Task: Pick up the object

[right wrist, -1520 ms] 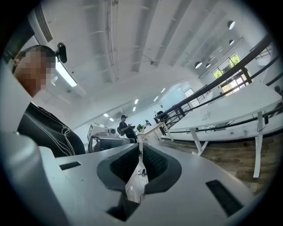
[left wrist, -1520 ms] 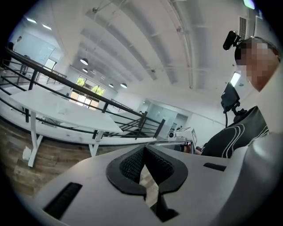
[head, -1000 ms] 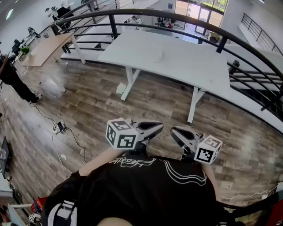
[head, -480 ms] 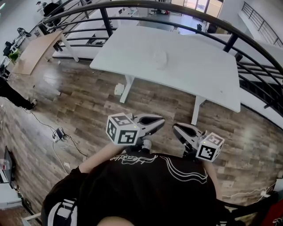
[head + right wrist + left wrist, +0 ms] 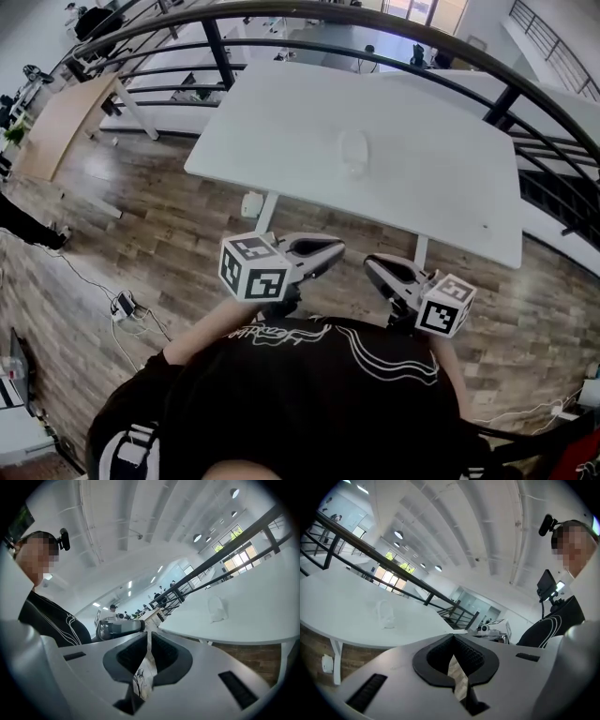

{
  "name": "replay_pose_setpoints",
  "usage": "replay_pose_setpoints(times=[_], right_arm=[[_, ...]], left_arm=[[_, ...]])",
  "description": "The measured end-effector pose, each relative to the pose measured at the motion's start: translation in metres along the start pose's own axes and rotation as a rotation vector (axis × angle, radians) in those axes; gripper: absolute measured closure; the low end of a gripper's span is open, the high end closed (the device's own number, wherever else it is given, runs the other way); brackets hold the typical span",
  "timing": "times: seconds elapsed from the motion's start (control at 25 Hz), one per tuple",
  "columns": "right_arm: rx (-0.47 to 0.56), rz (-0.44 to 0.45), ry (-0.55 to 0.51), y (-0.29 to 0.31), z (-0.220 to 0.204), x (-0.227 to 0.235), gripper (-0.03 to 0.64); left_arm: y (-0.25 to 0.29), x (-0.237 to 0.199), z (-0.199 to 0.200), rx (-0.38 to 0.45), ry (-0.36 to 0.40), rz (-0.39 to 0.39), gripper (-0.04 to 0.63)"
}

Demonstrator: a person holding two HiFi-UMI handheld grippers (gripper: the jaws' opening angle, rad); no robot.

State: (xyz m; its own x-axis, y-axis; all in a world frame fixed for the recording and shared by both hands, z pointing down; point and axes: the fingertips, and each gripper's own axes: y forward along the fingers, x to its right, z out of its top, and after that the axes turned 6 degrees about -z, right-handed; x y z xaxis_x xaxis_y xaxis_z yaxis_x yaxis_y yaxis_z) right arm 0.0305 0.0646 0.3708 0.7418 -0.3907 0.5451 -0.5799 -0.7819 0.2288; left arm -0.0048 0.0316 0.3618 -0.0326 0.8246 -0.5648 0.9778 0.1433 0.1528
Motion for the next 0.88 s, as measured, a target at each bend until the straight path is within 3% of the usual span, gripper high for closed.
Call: replay_pose_setpoints(times=[0.64,0.88], right_arm=[[0.02,0.018,-0.029,0.018,0.012,0.003,0.586],[-0.001,0.034,-0.026,0.034,0.033,0.029,0.586]], left_arm=[[-0.016,-0.023,0.011,0.028,0.003,0.041,0.588],[-0.006,-0.051,0.031,0.046,-0.023,0.074,0.588]])
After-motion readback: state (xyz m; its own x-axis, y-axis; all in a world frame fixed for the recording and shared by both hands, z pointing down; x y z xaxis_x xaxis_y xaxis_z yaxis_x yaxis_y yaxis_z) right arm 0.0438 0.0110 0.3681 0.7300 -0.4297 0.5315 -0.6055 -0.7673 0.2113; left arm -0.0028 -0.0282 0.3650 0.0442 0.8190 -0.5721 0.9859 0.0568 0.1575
